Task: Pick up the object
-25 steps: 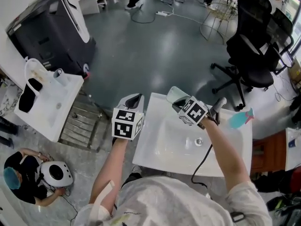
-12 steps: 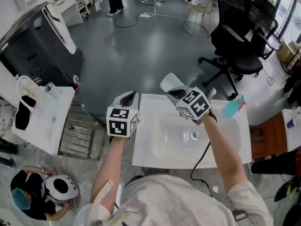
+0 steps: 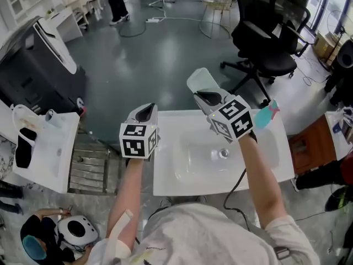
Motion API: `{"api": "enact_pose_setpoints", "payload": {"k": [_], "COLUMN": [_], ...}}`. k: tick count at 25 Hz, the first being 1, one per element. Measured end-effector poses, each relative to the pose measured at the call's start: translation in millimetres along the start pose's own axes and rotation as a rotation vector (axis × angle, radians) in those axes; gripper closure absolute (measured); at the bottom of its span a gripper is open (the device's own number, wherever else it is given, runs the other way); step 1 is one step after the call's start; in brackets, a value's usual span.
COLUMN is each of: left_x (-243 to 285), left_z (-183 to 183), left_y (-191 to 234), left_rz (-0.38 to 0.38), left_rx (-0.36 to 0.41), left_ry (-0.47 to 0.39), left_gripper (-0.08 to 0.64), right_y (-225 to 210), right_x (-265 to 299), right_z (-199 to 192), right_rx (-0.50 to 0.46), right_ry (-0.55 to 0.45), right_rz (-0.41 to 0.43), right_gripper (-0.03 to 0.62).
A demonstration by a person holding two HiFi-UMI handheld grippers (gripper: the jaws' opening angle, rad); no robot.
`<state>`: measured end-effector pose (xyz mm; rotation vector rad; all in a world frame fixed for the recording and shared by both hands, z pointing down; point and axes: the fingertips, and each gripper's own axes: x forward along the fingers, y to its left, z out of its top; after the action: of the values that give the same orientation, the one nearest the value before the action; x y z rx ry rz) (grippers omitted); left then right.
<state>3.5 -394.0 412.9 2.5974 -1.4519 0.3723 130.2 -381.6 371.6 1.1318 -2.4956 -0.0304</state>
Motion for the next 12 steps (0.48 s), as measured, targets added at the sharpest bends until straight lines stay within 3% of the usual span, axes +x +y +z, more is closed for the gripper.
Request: {"api": "enact_pose_setpoints", "payload": {"k": [6, 12], "left_x": [5.7, 6.2], "left_z": [10.8, 19.8], "left_y": [-8.9, -16.8], "left_rz": [-0.020, -0.033], "left_rx": [0.008, 0.014], "left_ry": [-0.015, -0.034], "left_gripper": [0.558, 0.558], "right_y": [-21.1, -29.8], "right_x": [-33.7, -60.2], "right_z": [13.3, 16.4], "right_rx": [0.109, 0.154], "right_ry": [-0.107, -0.193], "right_rz": [-0.117, -0.243], "right_gripper": [0.583, 0.583]}}
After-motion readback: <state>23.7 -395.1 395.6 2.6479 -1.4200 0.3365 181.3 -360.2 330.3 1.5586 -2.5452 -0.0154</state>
